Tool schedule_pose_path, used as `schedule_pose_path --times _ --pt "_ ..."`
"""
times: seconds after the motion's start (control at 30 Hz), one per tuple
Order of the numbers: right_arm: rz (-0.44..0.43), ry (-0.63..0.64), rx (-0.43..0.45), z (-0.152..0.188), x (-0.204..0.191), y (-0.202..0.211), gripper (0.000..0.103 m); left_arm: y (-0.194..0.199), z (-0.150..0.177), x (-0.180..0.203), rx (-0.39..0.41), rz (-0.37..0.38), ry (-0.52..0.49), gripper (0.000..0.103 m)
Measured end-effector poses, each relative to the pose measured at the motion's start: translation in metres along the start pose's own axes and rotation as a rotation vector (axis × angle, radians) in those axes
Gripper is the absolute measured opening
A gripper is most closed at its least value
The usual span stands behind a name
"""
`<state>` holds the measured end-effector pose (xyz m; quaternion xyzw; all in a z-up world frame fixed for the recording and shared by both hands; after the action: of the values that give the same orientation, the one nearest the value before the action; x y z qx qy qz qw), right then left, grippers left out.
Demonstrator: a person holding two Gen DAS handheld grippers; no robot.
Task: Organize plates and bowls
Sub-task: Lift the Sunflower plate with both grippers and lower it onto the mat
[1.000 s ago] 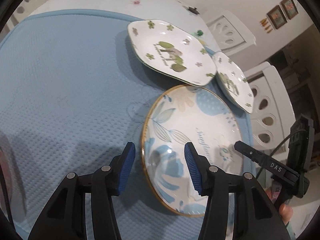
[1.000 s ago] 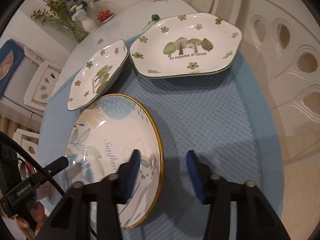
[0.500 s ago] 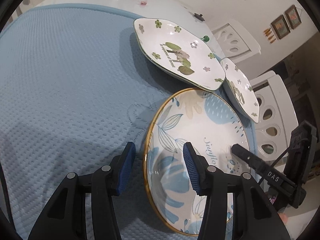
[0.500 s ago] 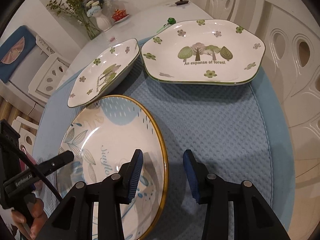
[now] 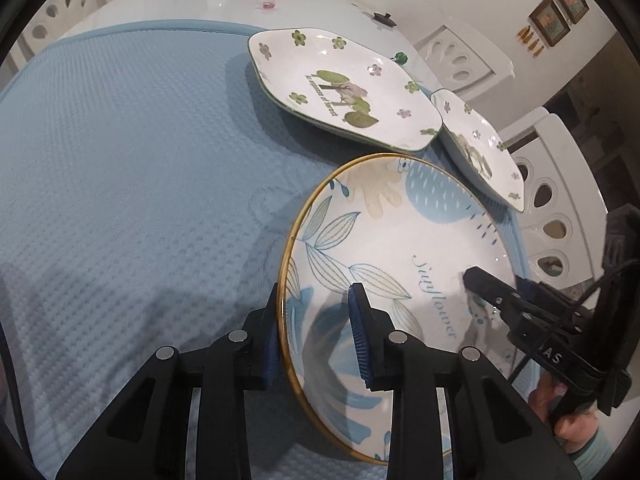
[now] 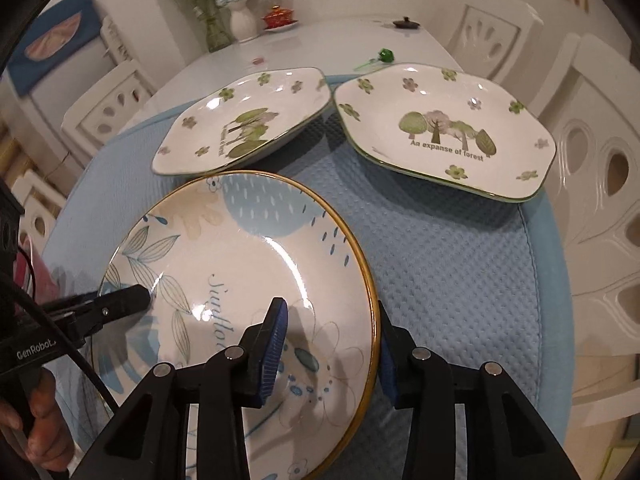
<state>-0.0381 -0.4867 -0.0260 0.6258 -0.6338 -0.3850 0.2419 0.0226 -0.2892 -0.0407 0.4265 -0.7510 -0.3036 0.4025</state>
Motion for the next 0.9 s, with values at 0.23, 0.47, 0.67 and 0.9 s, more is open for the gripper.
schedule_pose_path --times 0.23,0.47,0.67,0.9 --pt "0.016 -0.061 -0.047 0.013 -0.01 0.017 0.04 0.015 0.009 -0.003 0.003 -0.061 0.058 0.029" --pt "0.088 -0.112 -0.076 0.026 -0.017 0.04 0.041 0.04 0.031 0.004 0.001 -0.109 0.085 0.028" --pt "0.057 -0.178 -0.083 0.033 -0.016 0.064 0.041 0.061 0.041 0.016 0.004 -0.113 0.055 0.03" --pt "0.091 -0.189 -0.088 0.045 -0.008 0.09 0.042 0.072 0.057 0.036 -0.006 -0.094 0.024 0.031"
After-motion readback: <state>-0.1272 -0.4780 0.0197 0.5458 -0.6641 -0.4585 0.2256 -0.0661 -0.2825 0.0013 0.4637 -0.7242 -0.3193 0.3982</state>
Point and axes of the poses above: each gripper's, at about its wrist camera, not at the fingertips, and y roughly against the way its jaws point, x to its right, z to its underside, the point moved 6 cm from there along -y, roughly the way its jaws point, and after that the axes turned 7 degrees about x, right-handed, at the moved point
